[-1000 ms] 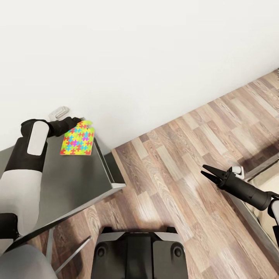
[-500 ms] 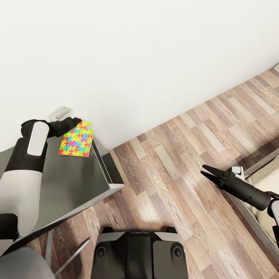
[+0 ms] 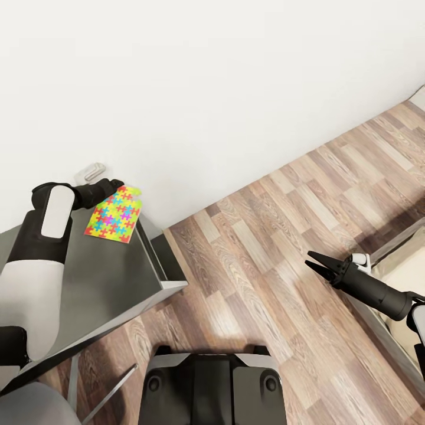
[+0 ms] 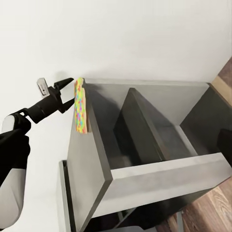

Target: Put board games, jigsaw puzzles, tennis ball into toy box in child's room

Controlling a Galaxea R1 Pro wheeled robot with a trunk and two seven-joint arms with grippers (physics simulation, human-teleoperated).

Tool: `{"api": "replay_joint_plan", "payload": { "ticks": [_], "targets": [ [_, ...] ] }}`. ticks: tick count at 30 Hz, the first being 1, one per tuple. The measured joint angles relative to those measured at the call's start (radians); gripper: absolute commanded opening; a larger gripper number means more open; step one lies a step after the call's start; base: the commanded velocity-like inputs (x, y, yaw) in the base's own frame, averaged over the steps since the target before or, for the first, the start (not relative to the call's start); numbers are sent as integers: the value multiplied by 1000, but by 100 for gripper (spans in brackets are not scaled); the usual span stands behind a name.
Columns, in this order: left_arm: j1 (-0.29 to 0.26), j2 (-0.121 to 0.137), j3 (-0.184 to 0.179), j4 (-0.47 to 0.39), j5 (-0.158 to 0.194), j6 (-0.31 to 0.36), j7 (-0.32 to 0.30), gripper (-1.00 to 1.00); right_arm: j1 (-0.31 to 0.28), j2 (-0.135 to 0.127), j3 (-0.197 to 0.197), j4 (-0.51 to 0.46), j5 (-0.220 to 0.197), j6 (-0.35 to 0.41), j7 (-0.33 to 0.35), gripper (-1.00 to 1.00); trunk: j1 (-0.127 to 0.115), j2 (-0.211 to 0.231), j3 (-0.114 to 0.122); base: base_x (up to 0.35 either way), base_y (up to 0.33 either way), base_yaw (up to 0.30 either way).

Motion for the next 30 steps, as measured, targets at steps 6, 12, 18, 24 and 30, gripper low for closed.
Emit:
{"api": "replay_joint_plan", "payload": {
  "ticks": [6, 12, 18, 24, 30],
  "targets": [
    [4, 1, 0, -6, 6, -1, -2, 100, 0, 1, 5, 0, 0, 0, 0, 100, 0, 0, 0, 0, 0, -16],
    [7, 1, 1, -9, 9, -3, -3, 100, 1, 2, 8, 0, 0, 0, 0, 100, 0, 0, 0, 0, 0, -5],
    [9, 1, 2, -12, 12, -5, -3, 100, 1, 2, 10, 0, 0, 0, 0, 100, 0, 0, 0, 0, 0, -2],
    [14, 2, 3, -18, 18, -5, -4, 100, 1, 2, 11, 0, 0, 0, 0, 100, 0, 0, 0, 0, 0, 0],
    [27, 8, 42, -26, 49, -10, -14, 100, 1, 1, 13, 0, 0, 0, 1, 100, 0, 0, 0, 0, 0, 0]
  ]
}}
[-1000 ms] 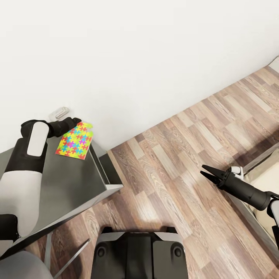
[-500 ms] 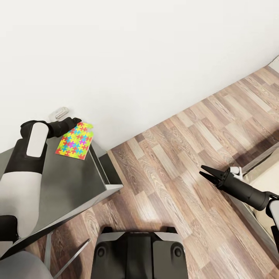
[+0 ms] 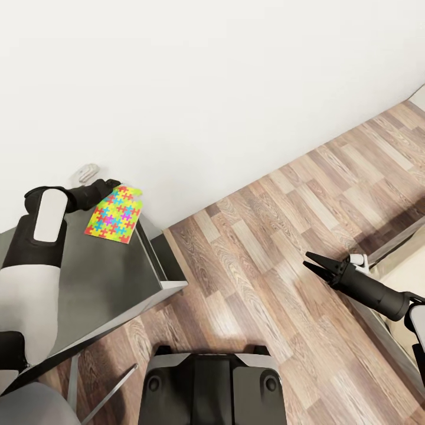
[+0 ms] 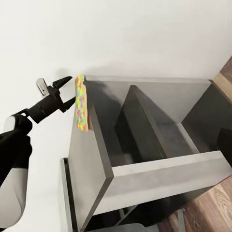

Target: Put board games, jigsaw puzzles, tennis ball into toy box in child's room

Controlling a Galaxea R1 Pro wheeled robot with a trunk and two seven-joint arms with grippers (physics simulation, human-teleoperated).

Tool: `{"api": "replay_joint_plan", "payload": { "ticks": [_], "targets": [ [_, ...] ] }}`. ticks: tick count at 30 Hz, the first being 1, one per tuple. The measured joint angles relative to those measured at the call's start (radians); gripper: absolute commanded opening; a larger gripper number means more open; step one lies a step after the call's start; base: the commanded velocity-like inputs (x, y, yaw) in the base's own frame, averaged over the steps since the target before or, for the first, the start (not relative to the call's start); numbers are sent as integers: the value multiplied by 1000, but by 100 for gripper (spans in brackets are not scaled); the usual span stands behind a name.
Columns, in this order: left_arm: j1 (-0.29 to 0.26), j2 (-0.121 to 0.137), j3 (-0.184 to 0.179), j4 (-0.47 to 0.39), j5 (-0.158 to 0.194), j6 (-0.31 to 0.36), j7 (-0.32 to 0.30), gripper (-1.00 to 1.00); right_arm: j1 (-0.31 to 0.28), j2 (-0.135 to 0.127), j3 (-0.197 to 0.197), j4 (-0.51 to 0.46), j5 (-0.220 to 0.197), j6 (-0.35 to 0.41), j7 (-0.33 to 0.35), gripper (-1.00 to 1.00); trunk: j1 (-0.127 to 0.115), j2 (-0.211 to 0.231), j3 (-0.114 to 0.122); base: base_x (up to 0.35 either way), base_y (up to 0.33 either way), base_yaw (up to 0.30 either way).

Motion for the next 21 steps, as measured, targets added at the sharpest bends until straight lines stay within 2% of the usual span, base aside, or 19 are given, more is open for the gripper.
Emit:
{"api": "replay_joint_plan", "payload": {
  "ticks": [1, 2, 3, 5, 7, 9, 10, 11, 12, 14, 21],
  "targets": [
    [7, 2, 16, -5, -2, 1, -1, 100, 0, 0, 0, 0, 0, 0, 0, 100, 0, 0, 0, 0, 0, 0],
    [7, 2, 17, -5, -2, 2, -1, 100, 0, 0, 0, 0, 0, 0, 0, 100, 0, 0, 0, 0, 0, 0],
    [16, 4, 33, -22, -22, 8, 1, 100, 0, 0, 0, 0, 0, 0, 0, 100, 0, 0, 0, 0, 0, 0],
    [33, 7, 62, -63, -18, 10, -2, 100, 0, 0, 1, 0, 0, 0, 0, 100, 0, 0, 0, 0, 0, 0],
    [41, 10, 75, -84, -13, 11, -3, 100, 0, 0, 1, 0, 0, 0, 0, 100, 0, 0, 0, 0, 0, 0],
    [53, 17, 99, -127, 10, 13, -4, 100, 0, 0, 1, 0, 0, 0, 0, 100, 0, 0, 0, 0, 0, 0],
    [53, 18, 99, -128, 11, 13, -4, 100, 0, 0, 1, 0, 0, 0, 0, 100, 0, 0, 0, 0, 0, 0],
    [63, 25, 119, -167, 45, 16, -4, 100, -1, -1, -1, 0, 0, 0, 1, 100, 0, 0, 0, 0, 0, 0],
    [63, 25, 120, -168, 46, 16, -4, 100, -1, -1, -1, 0, 0, 0, 0, 100, 0, 0, 0, 0, 0, 0],
    [72, 29, 135, -200, 80, 19, -3, 100, -4, -1, -2, 0, 0, 0, 1, 100, 0, 0, 0, 0, 0, 0],
    [85, 31, 152, -243, 121, 24, -3, 100, -17, 2, 0, 0, 0, 0, 0, 100, 0, 0, 0, 0, 0, 0]
  ]
}}
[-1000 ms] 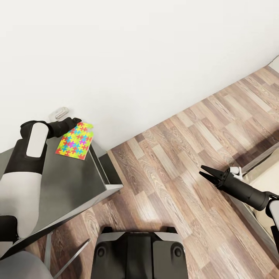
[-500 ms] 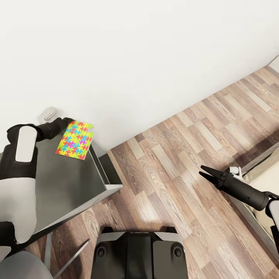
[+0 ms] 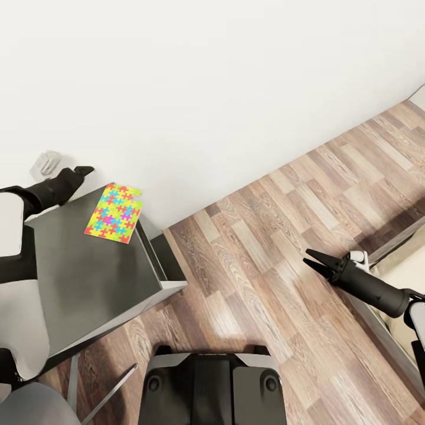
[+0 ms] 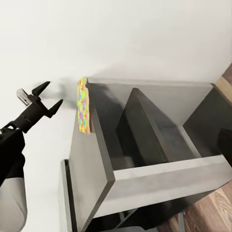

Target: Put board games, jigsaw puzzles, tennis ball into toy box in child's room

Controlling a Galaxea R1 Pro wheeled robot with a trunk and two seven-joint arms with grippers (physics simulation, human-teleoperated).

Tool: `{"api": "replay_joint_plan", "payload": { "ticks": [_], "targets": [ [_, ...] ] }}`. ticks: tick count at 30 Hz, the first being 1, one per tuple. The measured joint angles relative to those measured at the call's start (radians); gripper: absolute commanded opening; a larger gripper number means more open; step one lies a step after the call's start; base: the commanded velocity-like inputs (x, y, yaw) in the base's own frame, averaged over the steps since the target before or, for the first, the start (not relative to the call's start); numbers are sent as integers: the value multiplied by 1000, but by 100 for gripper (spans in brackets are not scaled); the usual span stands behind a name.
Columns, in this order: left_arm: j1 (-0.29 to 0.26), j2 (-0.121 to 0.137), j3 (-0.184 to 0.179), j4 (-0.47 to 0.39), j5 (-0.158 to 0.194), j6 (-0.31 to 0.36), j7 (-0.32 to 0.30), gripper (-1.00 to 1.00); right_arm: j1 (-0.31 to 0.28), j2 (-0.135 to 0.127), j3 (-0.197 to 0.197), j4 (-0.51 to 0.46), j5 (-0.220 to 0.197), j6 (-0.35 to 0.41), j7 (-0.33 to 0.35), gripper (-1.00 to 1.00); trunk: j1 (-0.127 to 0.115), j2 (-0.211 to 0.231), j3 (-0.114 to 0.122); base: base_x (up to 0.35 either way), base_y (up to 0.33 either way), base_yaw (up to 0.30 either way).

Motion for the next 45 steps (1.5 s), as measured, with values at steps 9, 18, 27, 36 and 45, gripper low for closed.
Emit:
{"api": "replay_joint_plan", "payload": {
  "ticks": [9, 18, 27, 36, 45],
  "targets": [
    [27, -4, 11, -60, 24, 3, 0, 100, -12, 6, 18, 0, 0, 0, 0, 100, 0, 0, 0, 0, 0, 0],
    [88, -73, 28, -162, 34, 20, -1, 100, -40, 13, 50, 2, 0, 0, -10, 100, 0, 0, 0, 0, 0, 0],
    [132, -162, 27, -206, 35, 24, -4, 100, -63, 42, 73, 3, -1, 0, -43, 100, 0, 0, 0, 0, 0, 0],
    [148, -233, 21, -218, 66, 40, -7, 100, -83, 52, 83, 36, -6, 1, -130, 100, 0, 0, 0, 0, 0, 0],
    [147, -272, -26, -221, 204, 89, -2, 100, -119, 80, 87, 72, -9, 1, -269, 100, 0, 0, 0, 0, 0, 0]
  ]
}}
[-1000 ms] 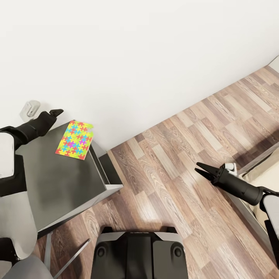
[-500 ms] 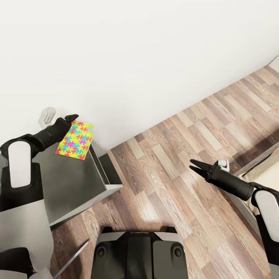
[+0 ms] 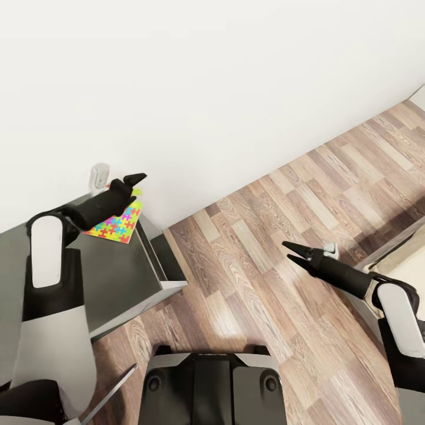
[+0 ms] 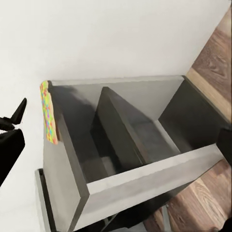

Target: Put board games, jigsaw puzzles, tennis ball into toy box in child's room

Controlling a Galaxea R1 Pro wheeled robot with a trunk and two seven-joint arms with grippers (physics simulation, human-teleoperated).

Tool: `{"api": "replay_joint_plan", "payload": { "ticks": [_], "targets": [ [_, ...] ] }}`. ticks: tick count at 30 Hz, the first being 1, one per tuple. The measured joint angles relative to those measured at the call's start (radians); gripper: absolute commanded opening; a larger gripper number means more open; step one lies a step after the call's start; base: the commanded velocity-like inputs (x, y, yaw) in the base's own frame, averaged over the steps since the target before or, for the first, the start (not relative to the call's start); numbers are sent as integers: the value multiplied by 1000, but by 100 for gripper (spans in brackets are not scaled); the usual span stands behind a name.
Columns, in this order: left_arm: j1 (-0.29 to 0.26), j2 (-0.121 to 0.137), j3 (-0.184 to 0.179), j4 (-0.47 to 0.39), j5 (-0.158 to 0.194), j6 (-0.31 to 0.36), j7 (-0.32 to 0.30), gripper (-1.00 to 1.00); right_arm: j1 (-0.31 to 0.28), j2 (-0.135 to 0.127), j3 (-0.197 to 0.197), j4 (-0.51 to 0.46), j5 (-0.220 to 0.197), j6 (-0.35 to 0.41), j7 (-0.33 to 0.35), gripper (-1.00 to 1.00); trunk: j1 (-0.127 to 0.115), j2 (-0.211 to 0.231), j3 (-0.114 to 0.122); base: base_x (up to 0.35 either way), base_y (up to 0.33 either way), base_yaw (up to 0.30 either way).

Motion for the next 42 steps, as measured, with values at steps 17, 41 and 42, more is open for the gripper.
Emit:
{"api": "replay_joint_plan", "payload": {
  "ticks": [17, 41, 42],
  "targets": [
    [-16, -13, -48, -1, 156, 52, 60, 100, -91, 32, 3, 83, -25, 0, -99, 100, 0, 0, 0, 0, 0, 10],
    [-35, -33, -101, -2, 348, 62, 130, 100, -134, 22, -3, 93, -31, 0, -109, 100, 0, 0, 13, 0, 0, 219],
    [-35, -34, -102, -2, 347, 63, 131, 100, -134, 22, -3, 93, -30, 0, -109, 100, 0, 0, 13, 0, 0, 273]
  ]
}}
